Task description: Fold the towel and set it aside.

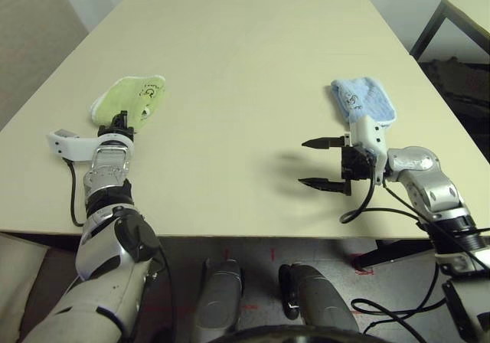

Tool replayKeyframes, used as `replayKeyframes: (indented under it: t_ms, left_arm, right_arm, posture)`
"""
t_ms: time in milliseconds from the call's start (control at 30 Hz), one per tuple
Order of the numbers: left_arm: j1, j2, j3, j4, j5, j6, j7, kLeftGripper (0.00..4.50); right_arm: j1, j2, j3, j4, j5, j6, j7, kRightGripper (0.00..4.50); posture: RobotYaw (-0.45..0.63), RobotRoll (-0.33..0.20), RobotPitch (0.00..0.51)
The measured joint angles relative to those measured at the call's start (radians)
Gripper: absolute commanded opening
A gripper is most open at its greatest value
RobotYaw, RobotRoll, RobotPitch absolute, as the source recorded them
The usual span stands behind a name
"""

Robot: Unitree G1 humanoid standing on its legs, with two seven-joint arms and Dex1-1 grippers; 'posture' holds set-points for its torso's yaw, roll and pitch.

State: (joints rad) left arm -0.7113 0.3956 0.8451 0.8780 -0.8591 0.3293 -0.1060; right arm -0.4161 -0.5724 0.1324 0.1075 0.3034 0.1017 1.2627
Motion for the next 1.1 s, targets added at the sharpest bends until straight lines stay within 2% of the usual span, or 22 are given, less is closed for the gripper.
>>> replayKeyframes:
  t_ms: [200,267,567,767,967,1100]
  left_arm:
    - [0.053,0.001,-0.006,-0.1,-0.01,0.053,-0.003,3.82]
    - [0.115,-0.004,-0.021,-0.19,-0.014,0.091,0.003,4.46]
    - [0.415,-0.014,-0.075,-0.585,-0.059,0.287,0.035,4.46]
    - [0.616,0.055,-0.198,-0.862,-0.063,0.449,-0.006,4.46]
    - [0.636,0.103,-0.391,-0.986,0.079,0.423,-0.082,4.46]
    - [0.585,0.069,-0.509,-0.972,0.199,0.298,-0.14,4.46]
  right_arm:
    - [0.0,0.001,0.0,0.002,0.0,0.0,0.0,4.5]
    - [0.0,0.001,0.0,0.002,0.001,0.0,0.0,4.5]
    - [0.008,0.0,-0.007,0.001,0.017,0.016,-0.007,4.5]
    - [0.008,0.06,-0.077,-0.046,0.103,0.134,-0.125,4.5]
    - [-0.013,0.16,-0.15,-0.092,0.133,0.21,-0.341,4.5]
    - [0.0,0.216,-0.167,-0.106,0.09,0.214,-0.518,4.5]
  posture:
    - [0.04,0.0,0.153]
    - [0.04,0.0,0.153]
    - [0.06,0.0,0.163]
    - [0.08,0.0,0.166]
    - [0.08,0.0,0.166]
    - [0.06,0.0,0.17]
